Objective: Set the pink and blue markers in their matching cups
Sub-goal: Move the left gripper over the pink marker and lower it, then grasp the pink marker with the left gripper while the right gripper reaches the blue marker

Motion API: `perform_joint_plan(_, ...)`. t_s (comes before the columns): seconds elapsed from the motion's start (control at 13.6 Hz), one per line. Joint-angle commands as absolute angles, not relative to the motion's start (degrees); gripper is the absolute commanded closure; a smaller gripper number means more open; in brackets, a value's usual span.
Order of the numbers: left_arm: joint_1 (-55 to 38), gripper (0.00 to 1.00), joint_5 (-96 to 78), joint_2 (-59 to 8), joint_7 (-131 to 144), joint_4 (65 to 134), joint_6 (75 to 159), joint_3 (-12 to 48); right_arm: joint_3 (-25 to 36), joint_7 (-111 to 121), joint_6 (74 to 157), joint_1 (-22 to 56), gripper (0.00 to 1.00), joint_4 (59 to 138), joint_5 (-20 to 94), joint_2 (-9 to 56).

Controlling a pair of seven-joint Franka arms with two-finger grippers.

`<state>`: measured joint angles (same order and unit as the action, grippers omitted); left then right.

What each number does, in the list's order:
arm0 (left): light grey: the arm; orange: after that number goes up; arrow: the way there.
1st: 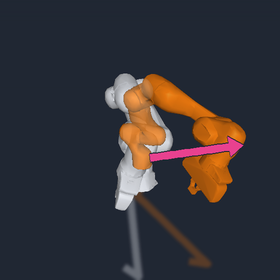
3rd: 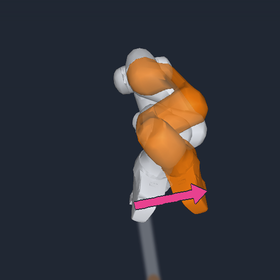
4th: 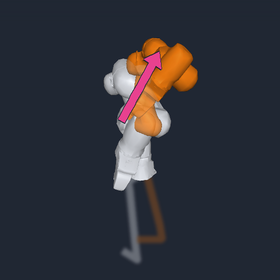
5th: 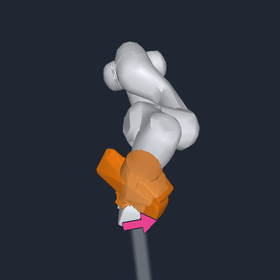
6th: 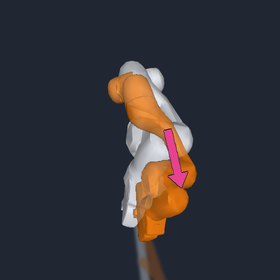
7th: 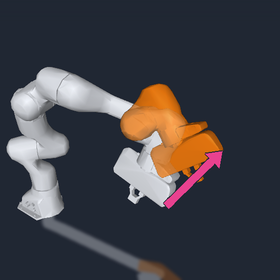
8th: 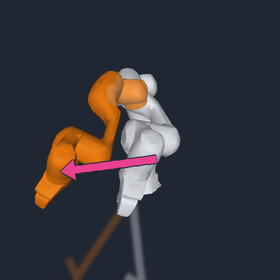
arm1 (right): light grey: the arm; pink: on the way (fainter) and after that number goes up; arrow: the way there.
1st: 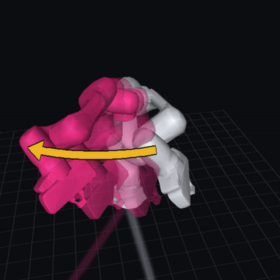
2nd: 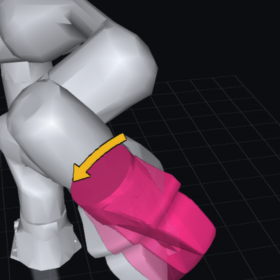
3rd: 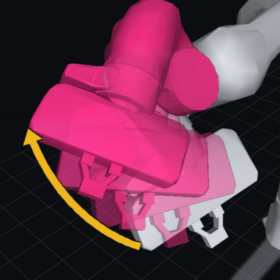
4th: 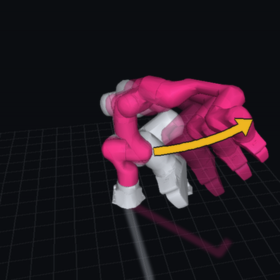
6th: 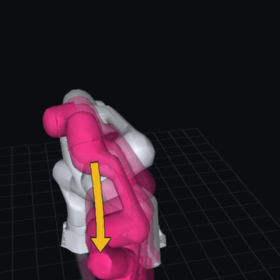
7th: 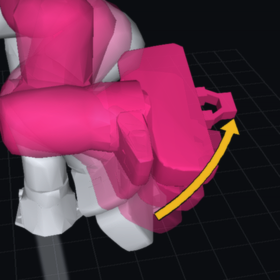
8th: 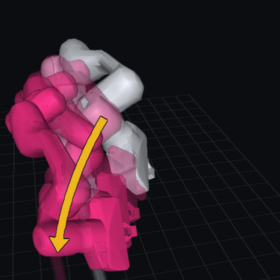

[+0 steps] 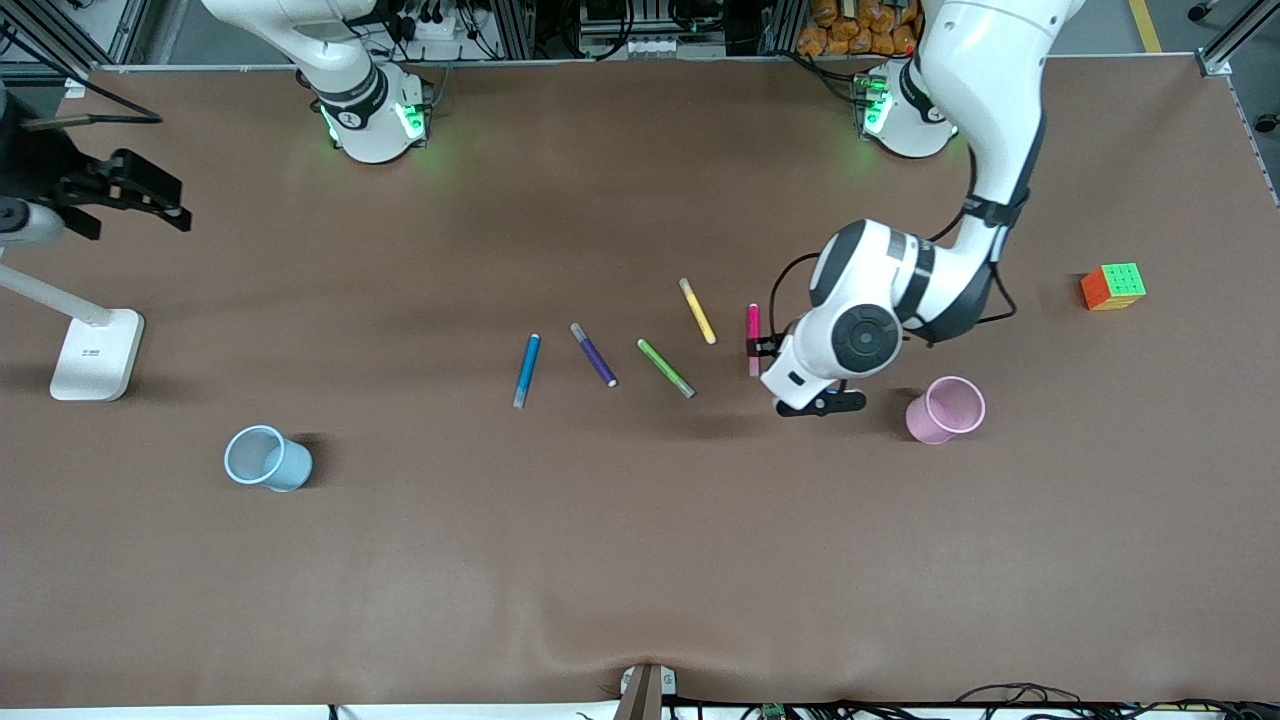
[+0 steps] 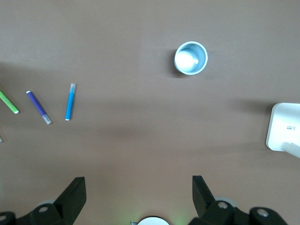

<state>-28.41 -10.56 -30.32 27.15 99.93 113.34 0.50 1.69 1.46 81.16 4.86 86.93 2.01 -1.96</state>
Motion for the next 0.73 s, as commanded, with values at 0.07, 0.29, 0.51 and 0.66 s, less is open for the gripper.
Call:
perform_joint_plan(0.07, -31.11, 0.29, -11.51, -34.97, 29.7, 96.51, 114.43, 0.18, 1.93, 0.62, 82.09, 5.54, 0.0, 87.1, 2.55, -0.44)
perform_joint_plan(0.29, -32.25, 0.44, -10.11, -37.61, 29.01, 96.15, 115.57, 0.09, 1.93, 0.62, 83.75, 6.32, 0.0, 87.27, 2.9, 2.19)
perform_joint_plan(0.51, -32.52, 0.54, -8.88, -38.93, 28.92, 95.36, 116.37, 0.18, 1.93, -0.95, 86.12, 9.48, 0.0, 87.27, 3.16, 4.12)
perform_joint_plan(0.66, -32.43, 0.58, -8.01, -39.11, 28.39, 95.36, 116.37, 0.09, 1.93, -3.59, 87.44, 11.5, 0.0, 87.28, 3.16, 5.97)
